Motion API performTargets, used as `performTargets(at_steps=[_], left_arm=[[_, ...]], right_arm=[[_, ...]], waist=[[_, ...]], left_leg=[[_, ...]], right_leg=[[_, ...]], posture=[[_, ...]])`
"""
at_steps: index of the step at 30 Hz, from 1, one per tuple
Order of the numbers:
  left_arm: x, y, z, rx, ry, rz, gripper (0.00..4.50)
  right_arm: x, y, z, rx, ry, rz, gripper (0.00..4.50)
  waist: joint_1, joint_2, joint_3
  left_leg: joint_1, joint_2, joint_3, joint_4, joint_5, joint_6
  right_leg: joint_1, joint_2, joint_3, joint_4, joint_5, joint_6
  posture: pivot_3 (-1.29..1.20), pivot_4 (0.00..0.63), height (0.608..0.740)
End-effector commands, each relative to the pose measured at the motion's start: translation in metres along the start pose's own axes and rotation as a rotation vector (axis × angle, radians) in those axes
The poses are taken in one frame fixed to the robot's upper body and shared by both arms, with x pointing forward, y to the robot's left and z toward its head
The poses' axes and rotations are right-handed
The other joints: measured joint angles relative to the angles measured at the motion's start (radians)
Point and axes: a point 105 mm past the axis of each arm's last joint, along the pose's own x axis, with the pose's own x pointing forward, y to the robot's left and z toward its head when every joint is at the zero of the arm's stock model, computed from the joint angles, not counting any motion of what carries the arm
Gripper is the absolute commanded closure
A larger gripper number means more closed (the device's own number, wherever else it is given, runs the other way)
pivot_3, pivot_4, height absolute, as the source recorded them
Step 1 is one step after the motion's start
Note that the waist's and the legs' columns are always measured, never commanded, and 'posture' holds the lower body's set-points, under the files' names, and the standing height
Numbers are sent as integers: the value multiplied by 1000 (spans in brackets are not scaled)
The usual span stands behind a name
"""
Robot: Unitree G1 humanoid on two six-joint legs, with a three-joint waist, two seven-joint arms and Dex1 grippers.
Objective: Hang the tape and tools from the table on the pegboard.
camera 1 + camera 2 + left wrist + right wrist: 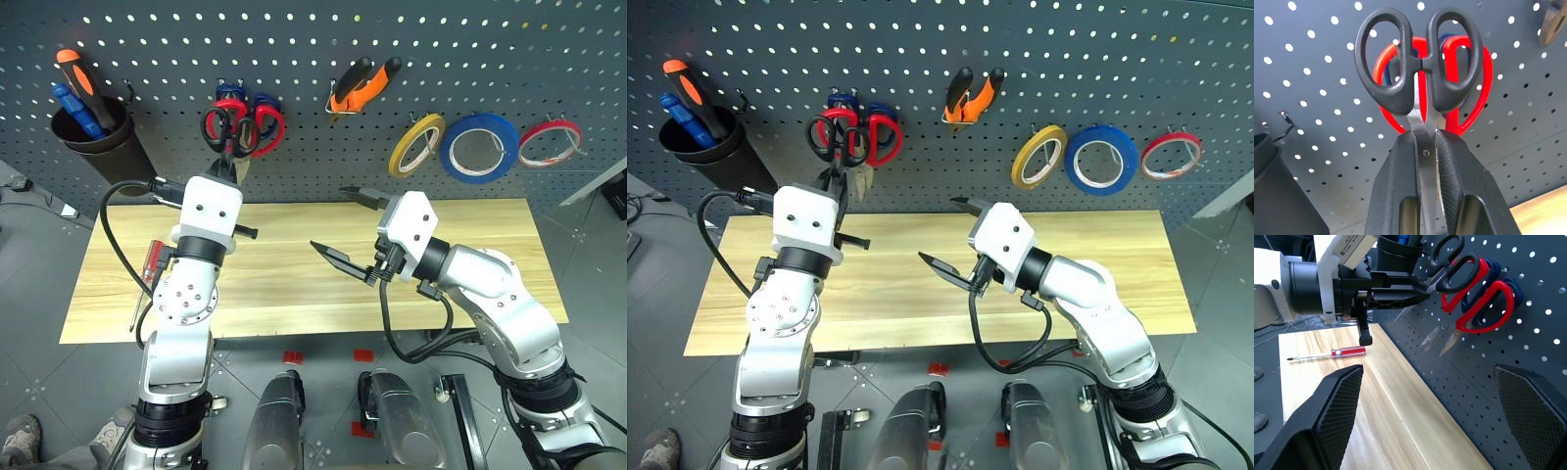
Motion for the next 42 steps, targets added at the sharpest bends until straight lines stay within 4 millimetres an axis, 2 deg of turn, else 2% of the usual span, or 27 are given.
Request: performTargets(at_steps=[1, 5, 14, 16, 22, 26, 28, 34, 36, 42], left_arm=[[6, -1, 11, 7, -53, 13, 4270], [11, -4, 10, 4, -54, 9, 4270], [24, -8, -13, -35, 36, 51, 4270], [24, -10, -17, -56, 53, 36, 3544], [14, -21, -23, -103, 92, -19, 1858], [-2, -29, -40, -124, 176, -76, 664], [-12, -26, -53, -144, 238, -77, 55], [-30, 7, -81, -243, 365, -32, 55], [-34, 14, -96, -291, 442, -31, 55], [-48, 42, -143, -275, 662, 9, 55]], right_arm=[[-1, -5, 13, -30, -52, -21, 0], [-1, -4, 14, -22, -57, -23, 0], [4, -6, 18, -7, -82, -37, 0], [4, -5, 18, -4, -82, -37, 0], [5, 1, 14, 12, -71, -31, 0], [4, 5, 6, 34, -41, -37, 0], [2, 10, 0, 62, -14, -33, 0], [0, 24, -28, 194, 169, -47, 0], [3, 28, -36, 227, 239, -47, 0], [15, 36, -33, 307, 322, -17, 0]], waist=[[0, 0, 0], [0, 0, 0], [-5, -1, -2], [-7, -1, -3], [-9, -1, -3], [-10, -1, -3], [-9, -1, -3], [-8, -1, -4], [-8, -1, -4], [-6, -1, -3]], left_leg=[[0, 0, 0, 0, 0, 0], [0, 0, 0, 1, 0, 0], [0, 0, 0, 2, 0, 0], [0, 0, 0, 2, 0, 0], [0, 0, 0, 2, 1, 0], [0, 0, 0, 2, 1, 0], [0, 0, 0, 2, 1, 0], [0, 0, -1, 2, 2, -1], [1, 0, -2, 2, 3, -1], [2, -1, -3, 2, 5, 0]], right_leg=[[0, 0, 0, 0, 0, 0], [0, 0, 0, 1, 0, 0], [0, 0, 0, 3, 0, 0], [0, 0, 0, 3, 0, 0], [0, 0, 0, 3, 0, 0], [0, 0, 0, 3, 0, 0], [0, 0, 0, 3, 0, 0], [0, 0, 0, 6, 0, 0], [-1, 0, 0, 7, 1, -2], [-2, 1, 0, 13, 2, -3]], posture=[[-93, 294, 740], [-94, 295, 740], [-100, 300, 740], [-100, 300, 740], [-89, 302, 740], [-86, 302, 740], [-81, 306, 740], [-58, 321, 740], [-48, 329, 740], [-53, 354, 740]])
